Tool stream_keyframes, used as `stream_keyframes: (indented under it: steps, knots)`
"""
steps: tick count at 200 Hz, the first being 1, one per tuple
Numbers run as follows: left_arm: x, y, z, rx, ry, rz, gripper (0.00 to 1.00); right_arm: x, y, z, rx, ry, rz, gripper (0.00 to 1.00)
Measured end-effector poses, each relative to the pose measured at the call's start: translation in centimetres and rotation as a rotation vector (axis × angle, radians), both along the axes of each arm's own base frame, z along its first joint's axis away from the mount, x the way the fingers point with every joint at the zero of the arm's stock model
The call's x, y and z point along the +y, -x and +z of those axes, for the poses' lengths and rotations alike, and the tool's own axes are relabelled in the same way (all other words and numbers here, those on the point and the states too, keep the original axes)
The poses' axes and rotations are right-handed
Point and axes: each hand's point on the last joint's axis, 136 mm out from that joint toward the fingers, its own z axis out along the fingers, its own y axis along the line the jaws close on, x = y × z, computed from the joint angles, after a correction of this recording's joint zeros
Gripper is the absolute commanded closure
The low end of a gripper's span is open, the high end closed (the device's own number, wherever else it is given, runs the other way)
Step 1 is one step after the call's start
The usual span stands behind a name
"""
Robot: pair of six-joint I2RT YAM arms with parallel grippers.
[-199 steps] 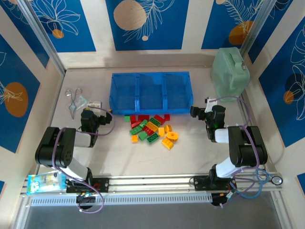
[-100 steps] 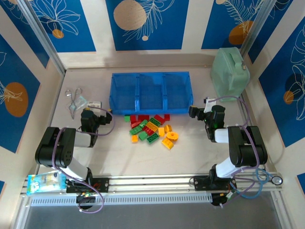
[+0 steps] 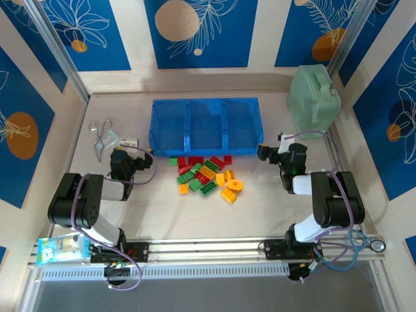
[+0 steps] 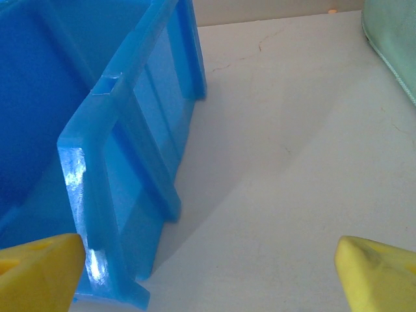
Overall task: Sort the legos into containers by color
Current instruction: Move the container to the top-center of the table, then pick up the lego from the center of the table.
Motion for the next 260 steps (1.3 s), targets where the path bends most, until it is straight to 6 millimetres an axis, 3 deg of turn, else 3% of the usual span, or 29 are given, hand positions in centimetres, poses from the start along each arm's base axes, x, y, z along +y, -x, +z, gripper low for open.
stream_keyframes:
  steps: [68,89,101,126,144,155,173,195,225,260]
  knots:
    - [0.2,0.0,-0.1,0.011,-0.006,0.013,0.01,0.2,0.4,0.1,0.020,0.012,0.002,0.01]
    - [0.8,-0.1,0.7,0.057,-0.033,0.062,0.03,1.2,0.7,3.0,-0.004,0.041,0.026,0.01]
    - [1.0,-0.7,2.8,0.058,-0.039,0.094,0.03,2.2,0.7,6.2,-0.053,0.054,0.049,0.01]
    - [0.8,-1.5,10.4,-0.038,0.038,0.134,0.03,3.2,0.8,14.2,-0.096,-0.042,0.029,0.01]
    - [0.3,-0.4,15.1,-0.104,0.125,0.138,0.07,2.1,1.2,17.3,-0.075,-0.189,-0.023,0.01]
    - [-0.4,0.3,16.6,-0.107,0.165,0.123,0.07,1.7,1.5,17.0,-0.027,-0.245,-0.050,0.01]
    - [-2.3,1.5,16.9,-0.061,0.197,0.082,0.07,2.6,2.7,14.1,0.112,-0.286,-0.057,0.01]
    - [-5.5,3.3,14.9,0.060,0.190,0.006,0.09,4.5,4.3,11.7,0.243,-0.285,-0.027,0.01]
    - [-9.1,6.0,11.8,0.213,0.162,-0.087,0.10,6.8,5.5,11.7,0.298,-0.263,0.037,0.00]
    - [-12.2,7.7,9.9,0.302,0.175,-0.157,0.15,9.3,6.8,10.7,0.353,-0.228,0.116,0.10]
